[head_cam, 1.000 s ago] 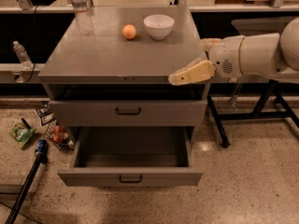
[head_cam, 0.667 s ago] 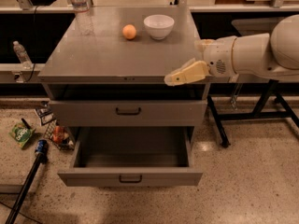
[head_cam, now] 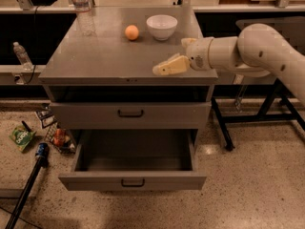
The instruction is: Place orange into middle drawer
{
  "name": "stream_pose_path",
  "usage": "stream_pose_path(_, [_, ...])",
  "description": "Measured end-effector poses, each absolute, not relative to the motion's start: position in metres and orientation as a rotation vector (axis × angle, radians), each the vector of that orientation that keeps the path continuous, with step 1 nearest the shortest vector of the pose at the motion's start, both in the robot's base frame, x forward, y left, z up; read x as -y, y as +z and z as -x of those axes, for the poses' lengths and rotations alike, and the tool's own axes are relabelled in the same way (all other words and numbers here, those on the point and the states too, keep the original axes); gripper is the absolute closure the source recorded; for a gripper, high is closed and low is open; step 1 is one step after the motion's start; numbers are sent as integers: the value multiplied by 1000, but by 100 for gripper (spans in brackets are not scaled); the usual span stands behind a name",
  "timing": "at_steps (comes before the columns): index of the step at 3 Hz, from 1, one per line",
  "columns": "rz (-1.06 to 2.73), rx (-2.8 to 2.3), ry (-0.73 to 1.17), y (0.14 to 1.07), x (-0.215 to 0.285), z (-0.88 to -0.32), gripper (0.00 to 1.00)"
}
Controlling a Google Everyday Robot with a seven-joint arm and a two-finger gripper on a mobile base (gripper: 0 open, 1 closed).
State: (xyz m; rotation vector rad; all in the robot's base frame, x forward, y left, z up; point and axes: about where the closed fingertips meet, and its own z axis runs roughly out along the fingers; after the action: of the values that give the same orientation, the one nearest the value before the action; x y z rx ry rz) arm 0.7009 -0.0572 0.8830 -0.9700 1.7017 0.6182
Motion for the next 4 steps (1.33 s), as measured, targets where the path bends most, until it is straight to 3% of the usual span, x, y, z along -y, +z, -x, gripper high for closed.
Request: stream_pose_path(4, [845,-1662,653,875,-42,-825,0])
